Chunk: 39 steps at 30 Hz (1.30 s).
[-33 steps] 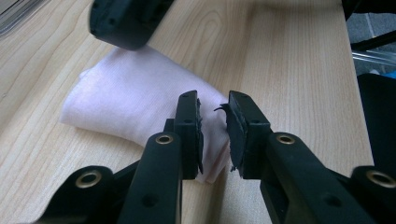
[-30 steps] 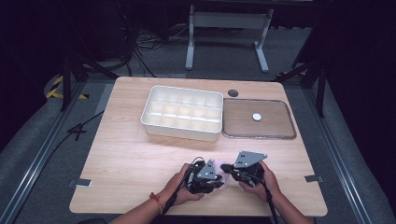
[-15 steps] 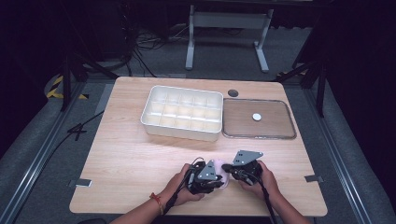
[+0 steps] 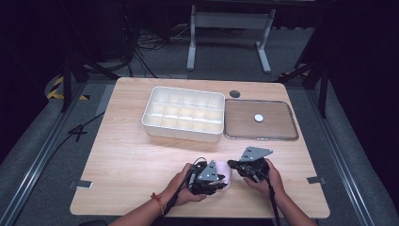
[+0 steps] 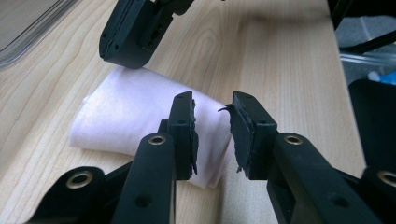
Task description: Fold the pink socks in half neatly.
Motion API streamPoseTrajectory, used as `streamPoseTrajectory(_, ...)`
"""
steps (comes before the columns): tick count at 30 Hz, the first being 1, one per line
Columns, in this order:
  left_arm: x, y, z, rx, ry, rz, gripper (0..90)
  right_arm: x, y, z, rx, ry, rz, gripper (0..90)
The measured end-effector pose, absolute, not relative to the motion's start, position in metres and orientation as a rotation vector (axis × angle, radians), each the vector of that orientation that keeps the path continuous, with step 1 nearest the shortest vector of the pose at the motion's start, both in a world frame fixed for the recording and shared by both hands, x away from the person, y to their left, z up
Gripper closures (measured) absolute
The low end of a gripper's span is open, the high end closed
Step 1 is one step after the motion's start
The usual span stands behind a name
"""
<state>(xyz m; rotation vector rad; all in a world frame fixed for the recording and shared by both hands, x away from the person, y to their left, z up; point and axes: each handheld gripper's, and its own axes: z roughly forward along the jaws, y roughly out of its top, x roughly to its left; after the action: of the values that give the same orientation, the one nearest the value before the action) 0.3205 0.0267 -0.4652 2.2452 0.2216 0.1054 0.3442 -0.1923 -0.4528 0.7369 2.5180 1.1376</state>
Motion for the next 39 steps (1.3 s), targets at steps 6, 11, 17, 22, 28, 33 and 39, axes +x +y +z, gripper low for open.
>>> streamPoseTrajectory(6, 0.323, 0.033, -0.454, 2.206, 0.236, 0.123, 67.4, 0.343, -0.197, -0.445, 0.743, 2.485, 1.180, 82.3)
streamPoseTrajectory(11, 0.325, 0.040, -0.449, 2.192, 0.250, 0.143, 66.0, 0.343, -0.197, -0.442, 0.753, 2.482, 1.184, 76.0)
streamPoseTrajectory(17, 0.329, 0.054, -0.440, 2.170, 0.290, 0.173, 65.8, 0.339, -0.197, -0.432, 0.778, 2.432, 1.234, 63.5)
streamPoseTrajectory(22, 0.332, 0.077, -0.429, 2.176, 0.336, 0.237, 60.9, 0.337, -0.193, -0.428, 0.787, 2.425, 1.251, 54.5)
streamPoseTrajectory(28, 0.331, 0.110, -0.434, 2.256, 0.390, 0.287, 50.3, 0.335, -0.186, -0.431, 0.789, 2.464, 1.248, 49.9)
streamPoseTrajectory(33, 0.327, 0.141, -0.448, 2.335, 0.449, 0.342, 42.4, 0.337, -0.181, -0.439, 0.789, 2.508, 1.220, 49.2)
streamPoseTrajectory(39, 0.327, 0.177, -0.458, 2.335, 0.552, 0.351, 33.5, 0.343, -0.178, -0.452, 0.817, 2.551, 1.174, 47.1)
